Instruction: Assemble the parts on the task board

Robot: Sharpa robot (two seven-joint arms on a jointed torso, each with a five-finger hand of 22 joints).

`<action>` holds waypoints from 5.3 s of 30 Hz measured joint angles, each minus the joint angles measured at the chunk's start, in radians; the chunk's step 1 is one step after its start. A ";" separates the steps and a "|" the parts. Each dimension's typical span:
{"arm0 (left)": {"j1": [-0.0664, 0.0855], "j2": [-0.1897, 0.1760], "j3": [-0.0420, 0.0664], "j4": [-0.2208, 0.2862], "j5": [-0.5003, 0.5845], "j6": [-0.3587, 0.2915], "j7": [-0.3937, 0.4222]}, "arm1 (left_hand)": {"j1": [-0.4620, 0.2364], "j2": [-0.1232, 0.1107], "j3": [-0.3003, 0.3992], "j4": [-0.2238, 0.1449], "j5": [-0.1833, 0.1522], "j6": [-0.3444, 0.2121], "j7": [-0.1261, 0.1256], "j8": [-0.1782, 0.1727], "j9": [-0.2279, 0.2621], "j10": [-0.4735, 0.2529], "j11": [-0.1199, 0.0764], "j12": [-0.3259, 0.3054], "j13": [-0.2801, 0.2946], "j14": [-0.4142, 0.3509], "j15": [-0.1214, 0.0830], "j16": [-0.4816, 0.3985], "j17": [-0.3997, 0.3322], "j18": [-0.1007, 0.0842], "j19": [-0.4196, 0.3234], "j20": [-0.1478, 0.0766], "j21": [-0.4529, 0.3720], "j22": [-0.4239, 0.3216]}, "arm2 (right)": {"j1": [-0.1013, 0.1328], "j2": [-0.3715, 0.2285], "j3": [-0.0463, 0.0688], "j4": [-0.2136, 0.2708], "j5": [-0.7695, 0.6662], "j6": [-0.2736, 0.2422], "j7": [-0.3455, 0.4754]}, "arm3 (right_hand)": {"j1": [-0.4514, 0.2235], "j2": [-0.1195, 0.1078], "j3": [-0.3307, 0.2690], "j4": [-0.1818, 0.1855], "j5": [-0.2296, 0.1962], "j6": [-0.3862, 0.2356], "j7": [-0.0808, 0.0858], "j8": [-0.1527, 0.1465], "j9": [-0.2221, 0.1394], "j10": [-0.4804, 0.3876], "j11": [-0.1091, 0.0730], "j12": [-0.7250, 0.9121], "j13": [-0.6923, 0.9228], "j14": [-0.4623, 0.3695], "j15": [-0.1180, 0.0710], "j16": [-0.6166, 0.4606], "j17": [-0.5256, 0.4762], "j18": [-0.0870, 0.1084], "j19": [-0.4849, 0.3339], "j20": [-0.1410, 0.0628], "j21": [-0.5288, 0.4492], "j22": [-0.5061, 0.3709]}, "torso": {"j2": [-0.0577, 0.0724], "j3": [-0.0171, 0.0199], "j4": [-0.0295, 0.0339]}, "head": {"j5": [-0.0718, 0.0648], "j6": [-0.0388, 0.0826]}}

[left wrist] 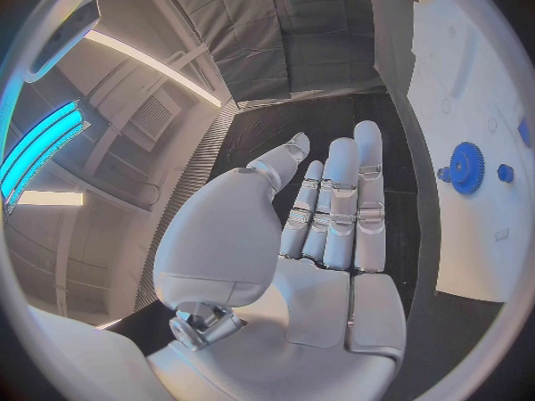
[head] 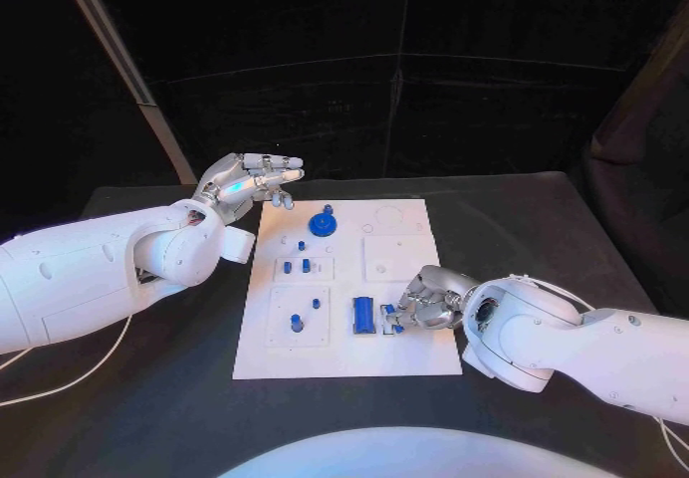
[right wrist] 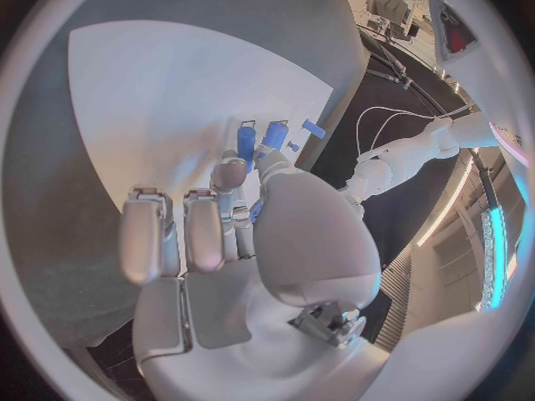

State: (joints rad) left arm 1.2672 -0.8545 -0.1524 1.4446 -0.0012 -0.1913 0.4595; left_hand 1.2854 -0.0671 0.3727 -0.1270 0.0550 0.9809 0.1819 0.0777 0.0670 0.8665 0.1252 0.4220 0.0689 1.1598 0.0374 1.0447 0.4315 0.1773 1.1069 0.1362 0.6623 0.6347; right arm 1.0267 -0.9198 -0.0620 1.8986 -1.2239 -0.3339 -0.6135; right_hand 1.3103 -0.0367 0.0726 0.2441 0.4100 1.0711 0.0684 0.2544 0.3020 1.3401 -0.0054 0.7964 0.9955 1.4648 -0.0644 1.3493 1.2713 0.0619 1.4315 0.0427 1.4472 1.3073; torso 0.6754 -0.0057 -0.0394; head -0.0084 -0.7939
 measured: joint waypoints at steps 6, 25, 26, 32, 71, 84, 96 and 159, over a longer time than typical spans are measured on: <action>0.000 0.000 0.000 0.001 0.000 0.000 0.000 | 0.000 0.000 0.000 0.000 0.000 0.000 0.000 0.000 0.000 0.000 0.000 0.000 0.000 0.000 0.000 0.000 0.000 0.000 0.000 0.000 0.000 0.000 | 0.000 0.015 0.000 -0.010 0.005 0.002 0.000 | 0.000 0.000 0.000 0.000 0.000 0.000 0.000 0.000 0.001 0.004 -0.004 0.000 0.001 0.001 -0.001 0.000 0.000 0.000 0.000 0.000 0.000 0.000 | 0.000 0.0000 0.0000 | 0.001 -0.001; 0.000 -0.003 0.000 0.003 0.000 0.000 -0.001 | 0.004 0.004 0.000 0.000 0.000 0.000 0.000 0.000 0.000 0.000 0.000 0.000 0.000 0.000 0.000 0.000 -0.001 0.000 0.000 0.000 0.000 -0.001 | 0.000 0.038 0.000 -0.038 -0.036 0.036 -0.024 | -0.054 -0.014 -0.011 0.022 0.018 0.020 -0.004 0.001 0.008 0.007 -0.007 0.004 0.006 0.003 -0.004 0.004 0.002 0.000 0.004 -0.004 0.000 0.000 | 0.000 -0.0002 0.0003 | 0.003 -0.004; 0.000 -0.003 0.000 0.003 0.000 0.000 -0.001 | 0.004 0.004 0.000 0.000 0.000 0.000 0.000 0.000 0.000 0.000 0.000 0.000 0.000 0.000 0.000 0.000 -0.001 0.000 0.000 0.000 0.000 -0.001 | 0.000 0.039 0.000 -0.038 -0.037 0.037 -0.025 | -0.061 -0.013 -0.013 0.024 0.018 0.021 -0.004 0.001 0.008 0.007 -0.007 0.004 0.008 0.001 -0.006 0.004 0.002 0.000 0.004 -0.004 0.000 0.000 | 0.000 -0.0002 0.0003 | 0.003 -0.004; 0.000 -0.003 0.000 0.003 0.000 0.000 -0.002 | 0.004 0.004 0.000 0.000 0.000 0.000 0.000 0.000 0.000 0.000 0.000 0.000 0.000 0.000 0.000 0.000 -0.001 0.000 0.000 0.000 0.000 -0.001 | 0.000 0.042 0.000 -0.039 -0.045 0.044 -0.028 | -0.070 -0.017 -0.020 0.031 0.018 0.024 -0.001 -0.003 0.009 0.011 -0.004 0.004 0.011 0.000 -0.007 0.004 0.004 0.000 0.004 -0.004 0.000 0.000 | -0.001 0.0003 0.0001 | 0.003 -0.006; 0.000 -0.003 0.000 -0.001 0.000 0.000 -0.005 | 0.004 0.004 0.000 0.000 0.000 0.000 0.000 0.000 0.000 0.000 0.000 0.000 0.000 0.000 0.000 0.000 -0.001 0.000 0.000 0.000 0.000 -0.001 | 0.000 0.010 0.000 -0.032 -0.058 0.058 0.010 | -0.038 -0.003 -0.146 -0.084 -0.239 0.043 -0.007 -0.026 0.031 0.019 -0.005 -0.007 0.027 0.000 -0.007 0.003 0.004 0.000 0.007 -0.007 0.004 0.000 | -0.002 0.0002 -0.0003 | -0.002 -0.004; 0.000 -0.002 0.000 -0.003 0.000 0.000 -0.006 | 0.004 0.004 -0.006 0.000 0.000 0.000 0.000 0.000 0.000 0.000 0.000 0.004 0.000 -0.004 0.004 0.000 -0.003 0.000 0.000 0.000 0.000 -0.003 | 0.000 0.037 0.000 -0.074 -0.066 0.081 0.023 | -0.035 0.001 -0.148 -0.087 -0.256 0.043 -0.007 -0.030 0.033 0.019 -0.005 -0.011 0.026 0.000 -0.007 0.003 0.002 0.000 0.007 -0.007 0.004 0.000 | 0.000 0.0004 0.0002 | 0.000 -0.006; 0.000 -0.003 0.000 -0.004 0.000 0.000 -0.006 | 0.004 0.004 -0.006 0.000 0.000 0.000 0.000 0.000 0.000 0.000 0.000 0.004 0.000 -0.004 0.004 0.000 -0.003 0.000 0.000 0.000 0.000 -0.003 | 0.000 0.011 0.000 -0.058 -0.057 0.062 0.074 | -0.035 0.001 -0.176 -0.089 -0.209 0.006 0.013 -0.056 0.029 -0.041 0.007 -0.154 -0.065 0.000 -0.007 -0.053 -0.060 0.000 -0.035 0.002 -0.036 -0.018 | -0.002 0.0005 -0.0001 | 0.002 -0.002; -0.216 0.075 0.149 0.118 0.040 -0.481 0.040 | -0.930 0.067 -0.306 0.126 -0.051 -0.698 -0.172 -0.074 -0.066 -0.592 -0.121 -0.403 -0.068 -0.886 -0.034 -0.991 -0.430 -0.140 -0.880 -0.108 -0.649 -0.584 | 0.022 0.140 0.061 -0.332 1.192 -0.382 1.098 | -0.911 0.037 -0.079 -0.244 -0.404 -0.795 -0.059 -0.251 -0.300 -1.021 0.008 -0.789 -0.994 -1.113 0.065 -1.345 -1.269 -0.024 -1.134 -0.032 -1.383 -1.286 | -0.131 0.0055 0.0390 | 0.008 0.194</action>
State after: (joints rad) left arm 1.0510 -0.7791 -0.0038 1.5623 0.0385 -0.6718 0.4992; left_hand 0.3554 0.0001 0.0666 -0.0011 0.0037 0.2828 0.0102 0.0039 0.0015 0.2744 0.0044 0.0189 0.0012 0.2741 0.0030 0.0537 0.0018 0.0371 0.2266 0.0279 0.0134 0.0509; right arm 1.0484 -0.7794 -0.0012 1.5669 -0.0321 -0.7161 0.4849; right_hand 0.3994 0.0003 -0.0060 -0.0001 0.0062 0.2766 0.0089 0.0038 0.0024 0.3194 0.0028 0.0073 0.0014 0.3521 0.0004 0.0044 0.0025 0.0375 0.2974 0.0103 0.0639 0.0215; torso 0.5447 -0.0002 -0.0004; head -0.0001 -0.5999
